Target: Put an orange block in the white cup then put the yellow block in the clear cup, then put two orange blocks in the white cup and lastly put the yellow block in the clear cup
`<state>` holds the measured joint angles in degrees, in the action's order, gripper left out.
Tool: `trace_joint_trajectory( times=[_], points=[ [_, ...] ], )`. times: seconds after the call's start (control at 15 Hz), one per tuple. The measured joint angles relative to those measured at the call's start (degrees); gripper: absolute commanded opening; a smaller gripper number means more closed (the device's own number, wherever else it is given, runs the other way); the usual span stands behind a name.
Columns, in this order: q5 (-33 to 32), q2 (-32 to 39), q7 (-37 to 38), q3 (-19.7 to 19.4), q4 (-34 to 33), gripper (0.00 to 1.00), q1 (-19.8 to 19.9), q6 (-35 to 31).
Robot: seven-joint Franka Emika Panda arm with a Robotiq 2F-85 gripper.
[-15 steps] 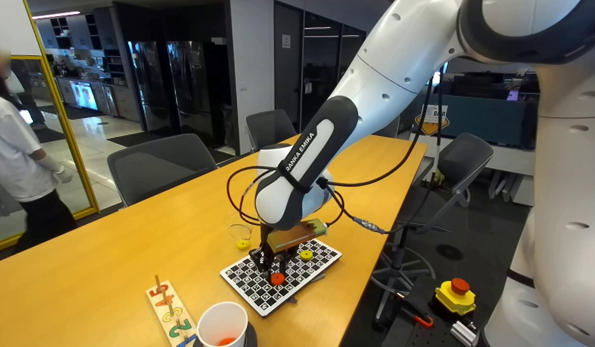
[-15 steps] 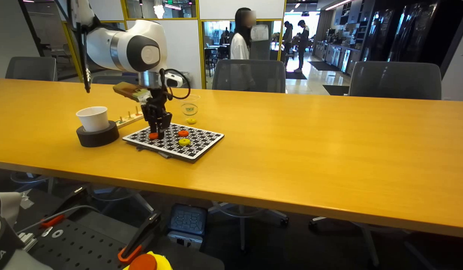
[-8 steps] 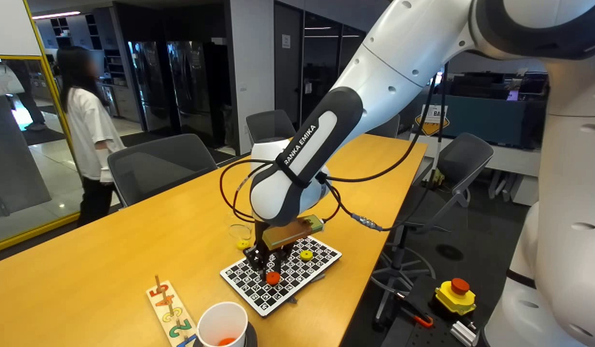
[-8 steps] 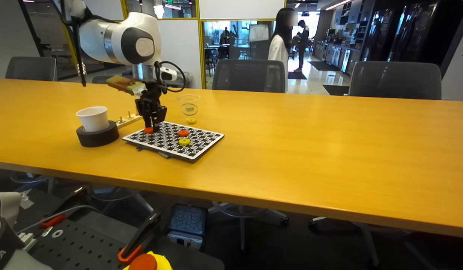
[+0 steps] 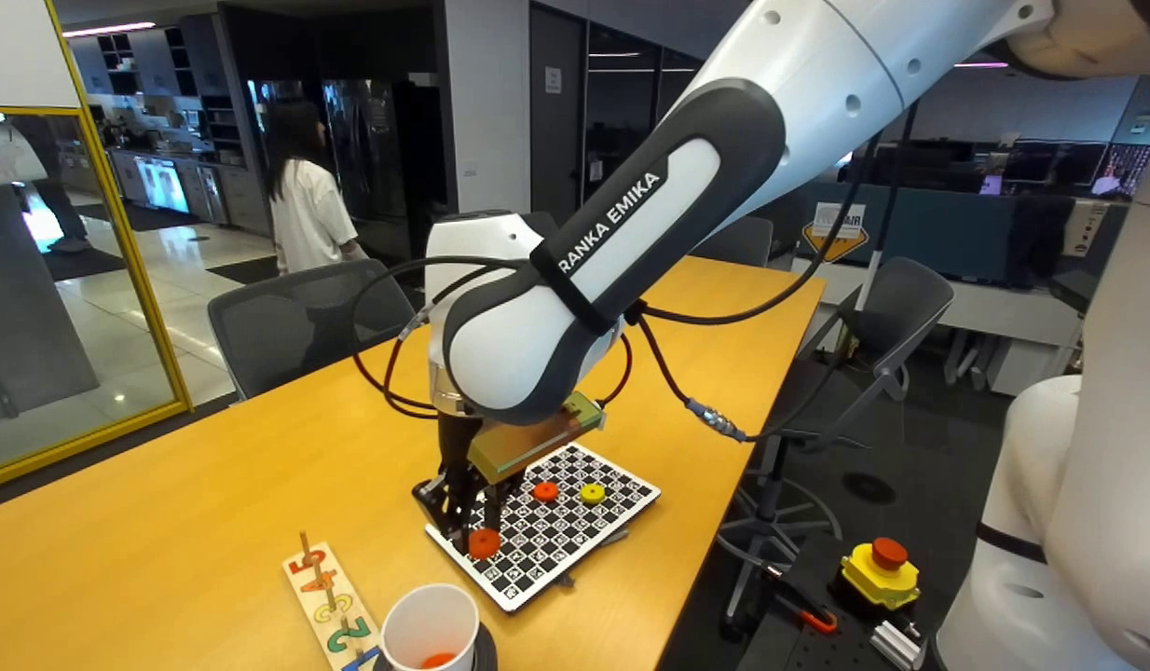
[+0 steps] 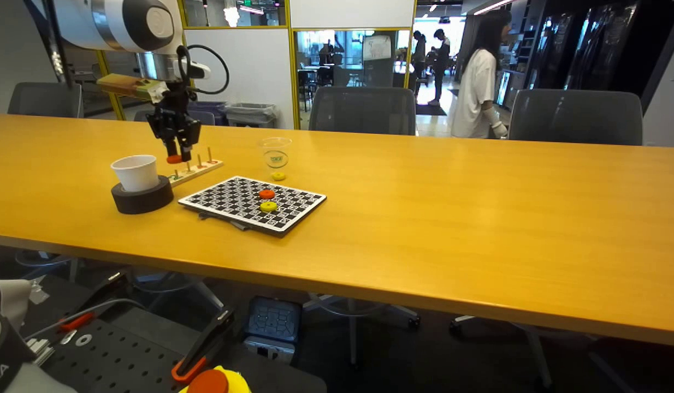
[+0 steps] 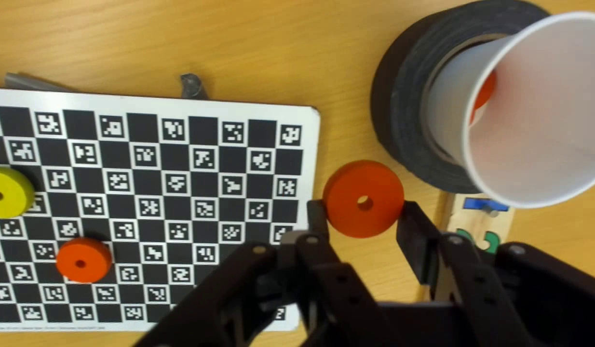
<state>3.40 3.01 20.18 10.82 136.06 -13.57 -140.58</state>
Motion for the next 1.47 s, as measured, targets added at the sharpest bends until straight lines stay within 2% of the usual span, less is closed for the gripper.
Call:
trace_joint_trajectory(
  times=[0.4, 0.8, 0.87, 0.93, 1.0, 1.2, 1.27, 1.47],
  points=[
    [-2.4, -1.9, 2.9, 5.1, -1.0, 0.17, -3.7, 2.2],
    [-2.4, -1.7, 2.8, 6.9, -1.7, 0.17, -5.0, 2.3],
    [-2.4, -1.7, 2.8, 6.9, -1.7, 0.66, -5.0, 2.3],
    [-2.4, -1.7, 2.8, 6.9, -1.7, 0.67, -5.0, 2.3],
    [-2.4, -1.7, 2.8, 6.9, -1.7, 0.73, -5.0, 2.3],
    [-2.4, -1.7, 2.8, 6.7, -1.7, 0.96, -4.9, 2.3],
    [-2.4, -1.7, 2.8, 6.7, -1.7, 0.99, -4.9, 2.3],
    [-2.4, -1.7, 2.8, 6.4, -1.7, 1.00, -4.5, 2.3]
  ],
)
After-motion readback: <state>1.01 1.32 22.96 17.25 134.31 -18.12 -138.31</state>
